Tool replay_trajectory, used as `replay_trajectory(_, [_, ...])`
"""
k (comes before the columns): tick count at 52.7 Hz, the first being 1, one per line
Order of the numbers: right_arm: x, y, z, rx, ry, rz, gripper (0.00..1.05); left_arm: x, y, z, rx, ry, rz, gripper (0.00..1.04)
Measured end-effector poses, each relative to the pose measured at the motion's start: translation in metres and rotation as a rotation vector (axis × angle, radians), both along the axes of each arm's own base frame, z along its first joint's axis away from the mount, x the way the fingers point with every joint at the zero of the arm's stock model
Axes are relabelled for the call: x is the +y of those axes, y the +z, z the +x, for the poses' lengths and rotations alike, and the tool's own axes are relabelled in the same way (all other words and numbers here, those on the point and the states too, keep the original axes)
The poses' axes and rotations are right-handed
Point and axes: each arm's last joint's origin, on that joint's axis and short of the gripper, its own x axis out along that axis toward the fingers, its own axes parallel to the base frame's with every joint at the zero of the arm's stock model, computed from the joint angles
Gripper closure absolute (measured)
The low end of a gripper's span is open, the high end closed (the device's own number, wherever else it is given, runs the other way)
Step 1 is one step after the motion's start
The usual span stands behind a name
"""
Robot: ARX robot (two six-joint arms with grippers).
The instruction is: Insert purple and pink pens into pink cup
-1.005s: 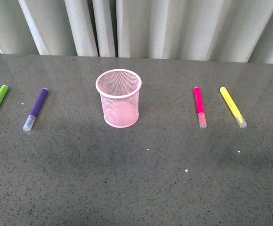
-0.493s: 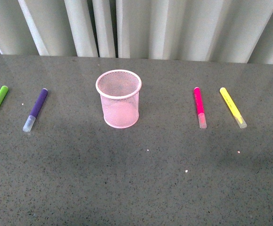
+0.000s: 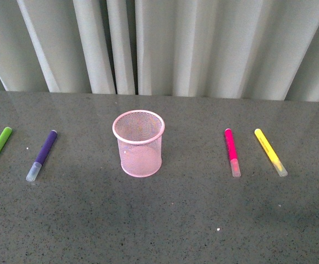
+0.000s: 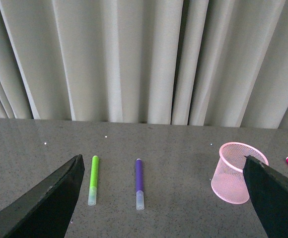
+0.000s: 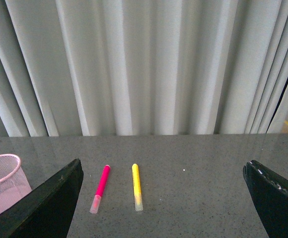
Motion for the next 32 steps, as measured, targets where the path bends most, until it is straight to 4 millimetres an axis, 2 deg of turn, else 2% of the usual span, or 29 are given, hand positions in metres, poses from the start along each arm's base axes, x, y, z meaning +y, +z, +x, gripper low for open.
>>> replay_trajectory(16, [0.0,0.0,0.0,0.0,0.0,0.0,0.07,0.0,-0.001,0.0,0.015,0.007,-0.008,0.07])
replay_trajectory(21, [0.0,0.0,0.0,0.0,0.0,0.0,0.07,0.002,-0.004,0.004,0.258,0.159,-0.17,0.07])
replay_trajectory(24, [0.0,0.0,0.0,0.0,0.0,0.0,0.07,0.006,-0.007,0.009,0.307,0.164,-0.264,0.07])
replay_trajectory(30, [0.0,0.0,0.0,0.0,0.0,0.0,0.07,0.012,0.014,0.026,0.253,0.141,-0.314,0.07])
replay_trajectory(32, [0.0,0.0,0.0,0.0,0.0,0.0,0.07,0.011,0.022,0.036,0.255,0.101,-0.299,0.07])
